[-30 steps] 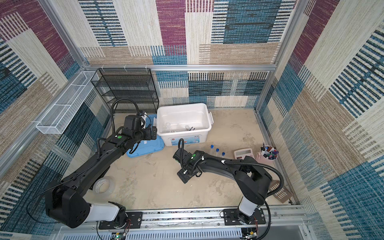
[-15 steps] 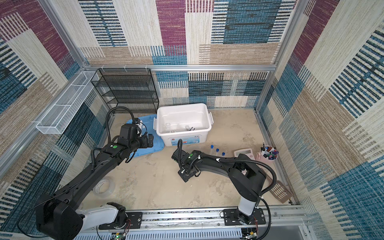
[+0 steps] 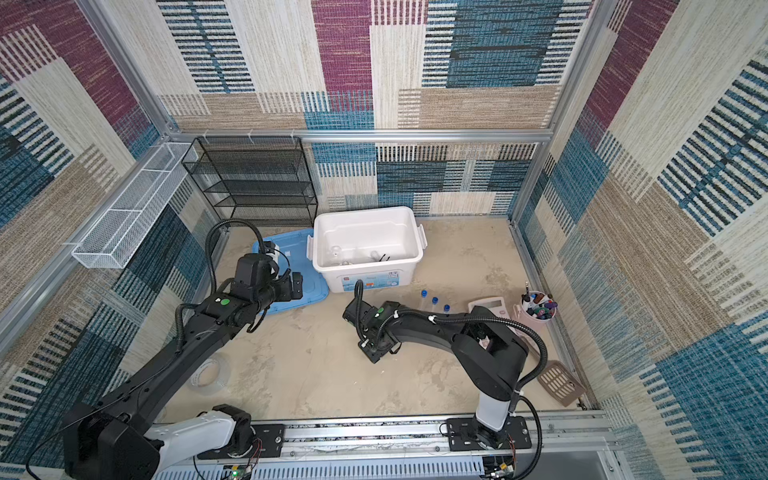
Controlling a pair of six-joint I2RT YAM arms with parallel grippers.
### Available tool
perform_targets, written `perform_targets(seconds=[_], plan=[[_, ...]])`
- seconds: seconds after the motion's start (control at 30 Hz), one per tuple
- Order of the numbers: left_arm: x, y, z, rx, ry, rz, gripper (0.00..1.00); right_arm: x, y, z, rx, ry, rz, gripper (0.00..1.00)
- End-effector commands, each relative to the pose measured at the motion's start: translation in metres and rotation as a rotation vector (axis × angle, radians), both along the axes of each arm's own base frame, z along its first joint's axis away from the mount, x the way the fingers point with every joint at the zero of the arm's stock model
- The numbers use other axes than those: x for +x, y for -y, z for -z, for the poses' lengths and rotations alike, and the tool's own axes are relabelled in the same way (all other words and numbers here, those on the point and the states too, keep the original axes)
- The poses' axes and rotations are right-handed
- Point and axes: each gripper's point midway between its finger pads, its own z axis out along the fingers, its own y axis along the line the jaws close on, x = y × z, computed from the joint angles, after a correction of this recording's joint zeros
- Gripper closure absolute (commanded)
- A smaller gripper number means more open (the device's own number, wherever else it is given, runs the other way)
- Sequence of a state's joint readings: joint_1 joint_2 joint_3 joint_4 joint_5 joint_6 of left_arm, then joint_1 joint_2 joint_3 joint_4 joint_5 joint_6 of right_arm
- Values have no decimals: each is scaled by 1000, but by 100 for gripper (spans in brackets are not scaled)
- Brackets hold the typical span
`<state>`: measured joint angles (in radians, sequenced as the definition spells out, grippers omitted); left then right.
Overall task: Organize the chemistry lab equipment
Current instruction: 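Lower the right gripper onto the white crucible and close on it while the left withdraws, then lift the crucible with the right gripper and carry it over the bin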
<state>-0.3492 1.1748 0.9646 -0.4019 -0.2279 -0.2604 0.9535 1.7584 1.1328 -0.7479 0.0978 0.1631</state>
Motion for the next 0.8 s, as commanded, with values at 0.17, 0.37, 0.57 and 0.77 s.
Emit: perform_targets(seconds=[0.17,0.37,0.57,0.77], plan=[[0,-3,-1,-13,5,-27,0,5,-10,-13,43,22,-11,58],[-1,-3,-1,-18,6,-29,0,10,-14,-27,66,45,-16,58],[-3,-6,2,-10,4,-39,0,23,-30,-68,143,106,-41,58],[-7,-10,2,-4,15,-50,0,48,-51,-135,300,199,-60,58]])
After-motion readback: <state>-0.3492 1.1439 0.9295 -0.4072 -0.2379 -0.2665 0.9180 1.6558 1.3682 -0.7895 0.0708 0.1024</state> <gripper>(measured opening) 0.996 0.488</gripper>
